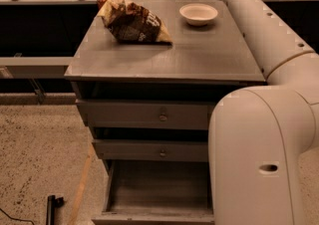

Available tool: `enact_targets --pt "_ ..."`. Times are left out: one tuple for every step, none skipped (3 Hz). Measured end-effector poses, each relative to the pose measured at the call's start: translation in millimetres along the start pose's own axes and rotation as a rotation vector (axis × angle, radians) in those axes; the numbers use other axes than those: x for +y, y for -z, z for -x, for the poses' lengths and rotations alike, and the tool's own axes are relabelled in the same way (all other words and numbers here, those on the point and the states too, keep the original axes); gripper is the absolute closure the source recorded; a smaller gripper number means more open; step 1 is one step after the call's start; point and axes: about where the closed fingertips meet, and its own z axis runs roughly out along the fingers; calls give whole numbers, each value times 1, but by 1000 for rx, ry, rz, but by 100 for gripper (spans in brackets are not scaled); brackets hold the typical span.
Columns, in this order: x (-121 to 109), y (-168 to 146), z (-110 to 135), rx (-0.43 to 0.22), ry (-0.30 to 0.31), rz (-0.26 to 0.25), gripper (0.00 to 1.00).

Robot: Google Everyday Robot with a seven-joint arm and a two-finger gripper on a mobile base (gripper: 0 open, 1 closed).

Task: Place coke can into bottom drawer

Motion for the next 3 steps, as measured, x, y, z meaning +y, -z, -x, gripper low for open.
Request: enact_targets --pt "11 -48 5 -39 -66 -19 0" --pt "12 -77 4 -42 -102 -58 0" --pt "44 -110 -10 -8 -126 -3 0"
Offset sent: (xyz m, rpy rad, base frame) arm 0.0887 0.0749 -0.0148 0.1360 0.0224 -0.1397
